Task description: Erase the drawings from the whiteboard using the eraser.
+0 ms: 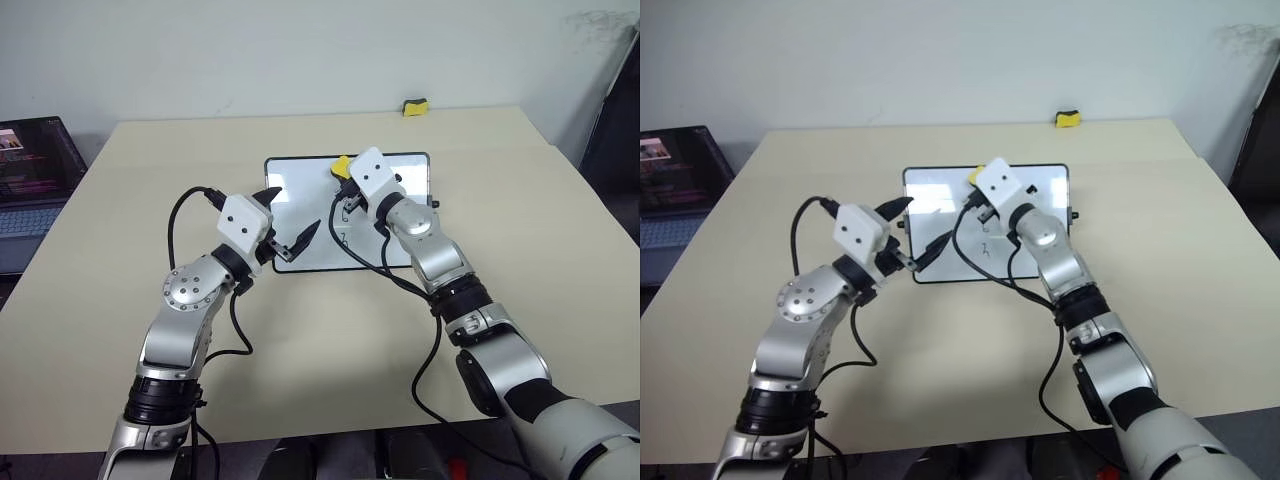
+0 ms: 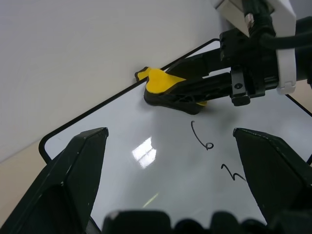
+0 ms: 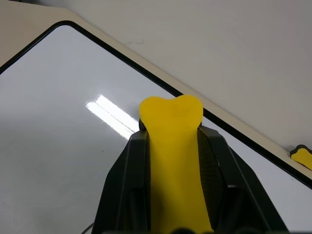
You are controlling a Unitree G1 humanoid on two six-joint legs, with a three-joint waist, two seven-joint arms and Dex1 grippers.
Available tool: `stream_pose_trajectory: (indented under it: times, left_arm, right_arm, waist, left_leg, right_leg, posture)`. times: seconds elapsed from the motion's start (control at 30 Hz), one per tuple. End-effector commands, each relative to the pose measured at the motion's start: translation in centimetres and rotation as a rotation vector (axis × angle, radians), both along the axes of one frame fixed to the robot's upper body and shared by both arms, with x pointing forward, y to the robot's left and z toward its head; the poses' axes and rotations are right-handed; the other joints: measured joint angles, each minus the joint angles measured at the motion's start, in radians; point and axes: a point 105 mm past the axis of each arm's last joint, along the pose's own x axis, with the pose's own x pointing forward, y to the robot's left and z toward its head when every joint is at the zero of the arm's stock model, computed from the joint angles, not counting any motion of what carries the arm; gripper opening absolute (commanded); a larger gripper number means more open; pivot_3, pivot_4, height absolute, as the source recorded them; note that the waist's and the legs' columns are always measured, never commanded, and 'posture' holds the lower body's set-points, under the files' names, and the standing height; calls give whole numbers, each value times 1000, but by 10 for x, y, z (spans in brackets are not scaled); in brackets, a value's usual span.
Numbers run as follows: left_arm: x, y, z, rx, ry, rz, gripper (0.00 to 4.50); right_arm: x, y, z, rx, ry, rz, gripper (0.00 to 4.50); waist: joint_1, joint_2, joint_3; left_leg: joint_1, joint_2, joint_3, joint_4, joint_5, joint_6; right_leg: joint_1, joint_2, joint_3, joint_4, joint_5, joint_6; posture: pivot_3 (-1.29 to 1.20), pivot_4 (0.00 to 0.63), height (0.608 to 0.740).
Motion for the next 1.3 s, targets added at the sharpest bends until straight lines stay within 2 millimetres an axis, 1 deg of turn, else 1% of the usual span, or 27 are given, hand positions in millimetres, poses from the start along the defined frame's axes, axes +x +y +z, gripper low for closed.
stream_pose_trajectory:
  times: [0.03, 0.1, 0.23, 0.47, 0.6, 0.7, 0.83, 0.9, 1.0, 1.17, 1.3]
  left_arm:
    - [-7, 0, 17, -2, -63, -7, 4500]
    - [-7, 0, 17, -1, -62, -6, 4500]
    - [-8, 0, 18, -1, -62, -2, 4500]
    - [-8, 1, 18, -3, -61, 2, 4500]
    - [-7, 0, 17, -4, -58, -1, 4500]
    - [-7, -1, 16, -3, -56, -7, 4500]
    - [-6, -3, 15, -5, -51, -16, 4500]
    - [-5, -4, 14, -5, -48, -22, 4500]
    - [-4, -5, 13, -5, -46, -27, 4500]
    - [-2, -7, 12, -7, -44, -39, 4500]
    - [0, -10, 14, -8, -49, -51, 4500]
  right_arm:
    - [2, 8, 9, 3, -24, 12, 985]
    - [2, 9, 6, -5, -10, 14, 985]
    - [-1, 12, -8, -45, 23, 29, 985]
    - [-10, 3, -26, -76, 67, 33, 985]
    - [-13, -1, -29, -78, 76, 29, 985]
    - [-15, -3, -21, -47, 62, 26, 985]
    - [-18, -5, -2, 30, 20, 35, 985]
    - [-22, -7, 12, 71, -14, 43, 985]
    - [-25, -11, 21, 91, -34, 41, 985]
    - [-23, -17, 25, 85, -43, 16, 985]
    - [-12, -16, 15, 3, -19, -16, 985]
  waist:
    - [-2, 0, 0]
    - [-2, 0, 0]
    - [-2, 0, 0]
    - [0, 0, 0]
    - [2, 0, 0]
    - [2, 0, 0]
    - [3, 0, 0]
    - [3, 0, 0]
    - [2, 0, 0]
    - [2, 0, 0]
    - [2, 0, 0]
  left_leg:
    - [0, 0, 0, 0, 0, 0]
    - [0, 0, 0, 0, 0, 0]
    - [1, 0, 0, 1, 0, 0]
    - [1, 0, 0, 1, 0, 0]
    - [1, 0, -1, 1, 0, 0]
    - [1, 0, -1, 1, 0, 0]
    - [1, 0, -1, 1, 0, 0]
    - [1, 0, -1, 1, 0, 0]
    - [0, 0, -1, 0, 0, 0]
    - [0, 0, -1, 0, 0, 0]
    - [0, 0, 0, 0, 0, 0]
  right_leg:
    - [0, 0, 0, 0, 0, 0]
    - [0, 0, 0, 1, 0, 0]
    - [1, 0, 0, 2, 0, 0]
    - [1, 0, 0, 2, 0, 0]
    - [2, 0, -1, 1, 0, 0]
    - [2, 0, -1, 2, 0, 0]
    - [2, 0, -1, 1, 0, 0]
    - [1, 0, -1, 1, 0, 0]
    - [1, 0, -1, 0, 0, 0]
    - [1, 0, -1, 0, 0, 0]
    - [1, 0, -1, 0, 0, 0]
  posture:
    - [0, 150, 740]
    - [0, 150, 740]
    - [0, 150, 740]
    - [0, 150, 740]
    - [0, 150, 740]
    - [0, 150, 740]
    - [0, 150, 740]
    - [0, 150, 740]
    - [0, 150, 740]
    - [0, 150, 740]
    - [0, 150, 740]
